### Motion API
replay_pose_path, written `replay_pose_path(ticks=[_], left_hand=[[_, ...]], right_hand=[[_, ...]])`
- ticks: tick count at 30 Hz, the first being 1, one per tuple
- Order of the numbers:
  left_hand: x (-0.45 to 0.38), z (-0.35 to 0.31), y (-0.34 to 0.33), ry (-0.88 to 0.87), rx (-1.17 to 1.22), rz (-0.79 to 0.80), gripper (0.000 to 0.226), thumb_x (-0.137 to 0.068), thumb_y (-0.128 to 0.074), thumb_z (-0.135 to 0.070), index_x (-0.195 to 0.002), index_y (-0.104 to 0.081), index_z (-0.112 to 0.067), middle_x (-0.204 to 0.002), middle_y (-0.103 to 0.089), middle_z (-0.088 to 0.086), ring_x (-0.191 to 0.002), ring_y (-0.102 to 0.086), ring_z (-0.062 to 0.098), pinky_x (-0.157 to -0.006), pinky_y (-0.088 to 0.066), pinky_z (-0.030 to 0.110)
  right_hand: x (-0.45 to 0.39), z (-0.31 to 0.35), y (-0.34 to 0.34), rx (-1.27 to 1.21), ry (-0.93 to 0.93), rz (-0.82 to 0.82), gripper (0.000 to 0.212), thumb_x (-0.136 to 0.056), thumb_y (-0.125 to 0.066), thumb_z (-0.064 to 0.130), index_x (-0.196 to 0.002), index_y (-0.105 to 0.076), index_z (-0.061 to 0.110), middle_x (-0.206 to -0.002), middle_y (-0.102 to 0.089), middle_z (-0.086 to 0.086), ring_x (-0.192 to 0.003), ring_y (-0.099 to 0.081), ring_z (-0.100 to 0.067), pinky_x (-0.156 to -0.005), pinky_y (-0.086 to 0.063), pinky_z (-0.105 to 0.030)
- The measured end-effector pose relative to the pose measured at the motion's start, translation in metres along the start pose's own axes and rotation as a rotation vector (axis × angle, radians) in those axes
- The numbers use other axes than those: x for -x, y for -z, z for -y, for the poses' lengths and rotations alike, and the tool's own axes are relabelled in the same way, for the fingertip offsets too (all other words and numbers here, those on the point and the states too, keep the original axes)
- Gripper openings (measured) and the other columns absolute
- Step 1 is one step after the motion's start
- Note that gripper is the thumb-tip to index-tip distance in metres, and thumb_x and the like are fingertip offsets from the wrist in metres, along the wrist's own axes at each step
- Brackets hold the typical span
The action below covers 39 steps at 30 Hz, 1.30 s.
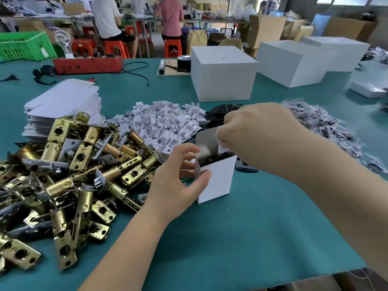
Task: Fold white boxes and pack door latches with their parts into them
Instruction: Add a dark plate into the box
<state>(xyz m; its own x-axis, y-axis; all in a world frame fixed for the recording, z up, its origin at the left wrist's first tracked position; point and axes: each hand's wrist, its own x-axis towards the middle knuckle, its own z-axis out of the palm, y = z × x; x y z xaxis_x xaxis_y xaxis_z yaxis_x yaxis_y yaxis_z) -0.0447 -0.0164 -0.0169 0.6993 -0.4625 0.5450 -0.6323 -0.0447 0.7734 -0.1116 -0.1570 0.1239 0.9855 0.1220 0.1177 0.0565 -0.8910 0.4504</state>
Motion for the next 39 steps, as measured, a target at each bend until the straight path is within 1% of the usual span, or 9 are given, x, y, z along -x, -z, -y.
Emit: replay_pose_path(ticks=[3, 7, 11, 17, 25, 29, 33, 37, 39], left_hand=[[0.0, 0.0, 0.001, -0.003, -0.012, -0.001, 0.039, -0.075, -0.065, -0.048, -0.101, -0.043, -0.065, -0.09, -0.057, -0.032, -0.082, -0.063, 0.002, -0.075, -0.052, 0.012], [0.0, 0.001, 0.002, 0.006, -0.006, 0.002, 0.038, -0.074, -0.066, -0.049, -0.102, -0.044, -0.064, -0.089, -0.057, -0.032, -0.082, -0.064, 0.003, -0.075, -0.053, 0.013], [0.001, 0.0, 0.0, -0.005, -0.021, -0.003, 0.04, -0.074, -0.067, -0.048, -0.103, -0.044, -0.064, -0.092, -0.057, -0.032, -0.084, -0.065, 0.003, -0.077, -0.054, 0.015], [0.002, -0.002, -0.001, 0.001, -0.018, -0.01, 0.042, -0.072, -0.067, -0.049, -0.101, -0.043, -0.067, -0.096, -0.056, -0.037, -0.084, -0.064, 0.001, -0.075, -0.049, 0.008], [0.003, -0.006, -0.002, -0.025, -0.042, 0.006, 0.044, -0.073, -0.066, -0.048, -0.102, -0.04, -0.069, -0.097, -0.055, -0.037, -0.087, -0.063, -0.001, -0.077, -0.049, 0.009], [0.003, -0.004, -0.001, 0.001, -0.04, 0.002, 0.044, -0.072, -0.067, -0.051, -0.103, -0.041, -0.07, -0.098, -0.054, -0.039, -0.085, -0.063, -0.001, -0.075, -0.048, 0.007], [0.002, -0.002, 0.0, 0.04, -0.036, -0.001, 0.043, -0.07, -0.067, -0.053, -0.101, -0.042, -0.069, -0.096, -0.055, -0.039, -0.082, -0.065, 0.001, -0.073, -0.049, 0.007], [0.002, -0.003, 0.0, 0.043, -0.038, 0.021, 0.046, -0.07, -0.067, -0.052, -0.102, -0.04, -0.07, -0.099, -0.055, -0.039, -0.085, -0.064, -0.001, -0.073, -0.045, 0.004], [0.002, -0.004, -0.001, 0.031, -0.046, 0.037, 0.049, -0.071, -0.067, -0.051, -0.105, -0.038, -0.07, -0.104, -0.057, -0.036, -0.09, -0.063, -0.003, -0.076, -0.045, 0.004]], right_hand=[[-0.01, 0.004, 0.003, 0.016, 0.019, 0.024, 0.033, -0.085, -0.048, 0.002, -0.062, -0.033, 0.02, -0.067, -0.037, 0.006, -0.058, -0.04, -0.018, -0.046, -0.021, -0.023], [-0.015, 0.0, -0.003, -0.147, 0.018, -0.011, 0.015, -0.092, -0.048, 0.019, -0.081, -0.058, 0.019, -0.08, -0.057, 0.002, -0.075, -0.055, -0.023, -0.055, -0.037, -0.026], [-0.005, -0.006, -0.006, -0.392, -0.061, -0.001, 0.022, -0.09, -0.05, 0.027, -0.086, -0.068, 0.015, -0.08, -0.065, -0.003, -0.078, -0.059, -0.023, -0.065, -0.05, -0.035], [0.008, -0.011, -0.005, -0.228, -0.11, -0.109, 0.023, -0.092, -0.044, 0.031, -0.083, -0.061, 0.019, -0.082, -0.062, 0.001, -0.074, -0.054, -0.024, -0.059, -0.04, -0.029], [-0.008, 0.001, -0.01, -0.182, -0.177, 0.044, 0.033, -0.089, -0.048, 0.015, -0.06, -0.032, 0.015, -0.061, -0.035, -0.001, -0.052, -0.032, -0.017, -0.046, -0.02, -0.024], [-0.017, 0.009, -0.02, -0.244, -0.139, 0.103, 0.033, -0.088, -0.049, 0.013, -0.06, -0.031, 0.015, -0.062, -0.035, -0.001, -0.053, -0.032, -0.017, -0.046, -0.02, -0.025], [-0.017, 0.005, -0.028, -0.354, -0.134, 0.051, 0.027, -0.089, -0.047, 0.019, -0.063, -0.041, 0.014, -0.064, -0.043, 0.0, -0.064, -0.043, -0.024, -0.049, -0.028, -0.029], [-0.008, -0.007, -0.031, -0.517, -0.13, 0.023, 0.022, -0.091, -0.053, 0.026, -0.079, -0.068, 0.014, -0.076, -0.063, -0.002, -0.076, -0.056, -0.023, -0.069, -0.047, -0.038], [-0.007, -0.011, -0.031, -0.526, -0.142, 0.034, 0.023, -0.091, -0.054, 0.029, -0.077, -0.068, 0.018, -0.07, -0.06, 0.002, -0.071, -0.055, -0.019, -0.059, -0.044, -0.033]])
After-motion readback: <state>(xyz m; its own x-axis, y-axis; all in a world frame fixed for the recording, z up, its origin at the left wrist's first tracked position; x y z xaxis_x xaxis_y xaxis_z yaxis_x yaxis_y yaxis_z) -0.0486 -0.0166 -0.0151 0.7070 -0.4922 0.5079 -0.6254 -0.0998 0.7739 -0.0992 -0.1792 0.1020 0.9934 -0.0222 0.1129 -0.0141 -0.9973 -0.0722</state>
